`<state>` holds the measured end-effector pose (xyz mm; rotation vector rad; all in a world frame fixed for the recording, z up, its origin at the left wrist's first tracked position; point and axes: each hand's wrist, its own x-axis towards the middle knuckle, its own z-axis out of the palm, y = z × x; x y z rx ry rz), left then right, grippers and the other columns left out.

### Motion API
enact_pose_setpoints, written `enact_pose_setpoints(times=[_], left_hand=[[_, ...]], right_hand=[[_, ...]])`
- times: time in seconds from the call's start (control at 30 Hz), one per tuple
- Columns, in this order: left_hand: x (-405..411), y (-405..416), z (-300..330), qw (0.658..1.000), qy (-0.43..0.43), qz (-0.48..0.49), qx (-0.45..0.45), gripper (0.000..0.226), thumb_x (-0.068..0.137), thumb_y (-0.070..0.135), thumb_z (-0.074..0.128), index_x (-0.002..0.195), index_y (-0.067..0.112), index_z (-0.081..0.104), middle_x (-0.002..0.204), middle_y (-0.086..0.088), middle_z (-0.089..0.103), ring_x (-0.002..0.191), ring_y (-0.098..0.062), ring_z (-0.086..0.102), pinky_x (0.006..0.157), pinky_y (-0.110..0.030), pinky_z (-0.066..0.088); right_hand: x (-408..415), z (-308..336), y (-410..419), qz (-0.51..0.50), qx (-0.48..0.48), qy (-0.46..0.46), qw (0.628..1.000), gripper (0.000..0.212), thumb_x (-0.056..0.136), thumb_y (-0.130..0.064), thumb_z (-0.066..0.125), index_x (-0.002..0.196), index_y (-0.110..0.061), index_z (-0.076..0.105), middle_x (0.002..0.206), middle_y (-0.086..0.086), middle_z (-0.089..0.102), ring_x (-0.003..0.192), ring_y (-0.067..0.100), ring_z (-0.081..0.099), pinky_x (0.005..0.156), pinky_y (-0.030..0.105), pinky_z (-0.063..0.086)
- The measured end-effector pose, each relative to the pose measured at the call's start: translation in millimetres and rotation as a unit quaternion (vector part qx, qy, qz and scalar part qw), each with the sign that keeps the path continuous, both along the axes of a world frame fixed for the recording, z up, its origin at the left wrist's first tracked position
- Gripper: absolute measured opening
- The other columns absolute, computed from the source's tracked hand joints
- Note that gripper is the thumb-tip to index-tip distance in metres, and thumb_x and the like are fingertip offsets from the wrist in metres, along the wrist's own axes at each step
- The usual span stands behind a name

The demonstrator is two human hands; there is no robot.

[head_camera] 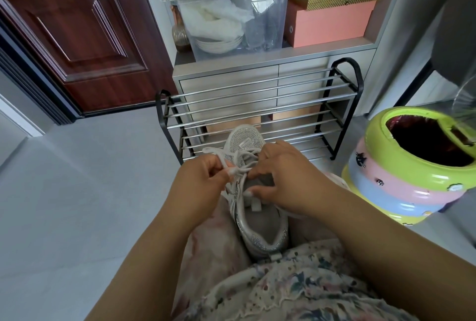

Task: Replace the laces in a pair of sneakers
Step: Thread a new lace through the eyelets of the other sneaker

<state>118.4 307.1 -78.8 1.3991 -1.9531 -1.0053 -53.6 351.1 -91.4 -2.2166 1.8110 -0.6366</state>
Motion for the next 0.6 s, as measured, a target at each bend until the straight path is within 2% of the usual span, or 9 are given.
enact_pose_setpoints(times=[0.13, 0.23, 0.33, 0.5, 0.6], left_hand=[[0.3, -0.2, -1.0, 1.000, -0.024, -0.004, -0.004, 0.017, 0.088, 0.025, 0.065, 0.078, 0.013, 0.069, 0.075, -0.013, 0.068, 0.066, -0.030, 0.061, 0.062, -0.043, 0.053], [-2.7, 1.1, -2.6, 0.999, -0.030, -0.010, 0.008, 0.019, 0.088, 0.024, 0.066, 0.081, 0.007, 0.068, 0.071, -0.012, 0.065, 0.060, -0.023, 0.056, 0.061, -0.052, 0.055], [-2.1, 0.4, -1.4, 1.000, -0.024, -0.013, 0.015, 0.017, 0.088, 0.023, 0.066, 0.079, 0.008, 0.068, 0.072, -0.015, 0.064, 0.059, -0.020, 0.054, 0.058, -0.053, 0.054], [-2.9, 0.7, -0.7, 0.999, -0.037, -0.028, 0.006, 0.017, 0.088, 0.023, 0.066, 0.074, 0.014, 0.065, 0.058, 0.003, 0.055, 0.056, -0.017, 0.053, 0.061, -0.051, 0.055], [-5.1, 0.4, -1.8, 0.997, -0.069, -0.036, -0.019, 0.021, 0.089, 0.025, 0.064, 0.070, 0.018, 0.061, 0.058, 0.005, 0.054, 0.056, -0.016, 0.055, 0.063, -0.051, 0.055]], right_hand=[[-0.4, -1.2, -0.5, -0.004, 0.006, -0.001, 1.000, 0.030, 0.075, -0.051, 0.069, 0.093, -0.028, 0.072, 0.087, -0.007, 0.045, 0.090, 0.012, 0.038, 0.078, 0.026, 0.026], [0.3, -2.1, -1.0, -0.007, 0.003, 0.003, 1.000, 0.030, 0.076, -0.052, 0.069, 0.089, -0.026, 0.073, 0.085, -0.008, 0.045, 0.088, 0.012, 0.039, 0.076, 0.027, 0.030], [-0.4, -2.9, -0.8, -0.006, 0.002, -0.006, 1.000, 0.029, 0.075, -0.052, 0.069, 0.089, -0.027, 0.073, 0.084, -0.008, 0.045, 0.088, 0.013, 0.039, 0.078, 0.029, 0.033], [0.6, -4.2, -2.3, -0.003, -0.002, 0.000, 1.000, 0.031, 0.075, -0.053, 0.068, 0.087, -0.025, 0.073, 0.083, -0.008, 0.045, 0.088, 0.014, 0.041, 0.079, 0.032, 0.035], [1.9, -4.9, -2.6, 0.000, -0.010, -0.002, 1.000, 0.037, 0.072, -0.056, 0.060, 0.082, -0.023, 0.073, 0.080, -0.007, 0.045, 0.084, 0.016, 0.043, 0.078, 0.037, 0.039]])
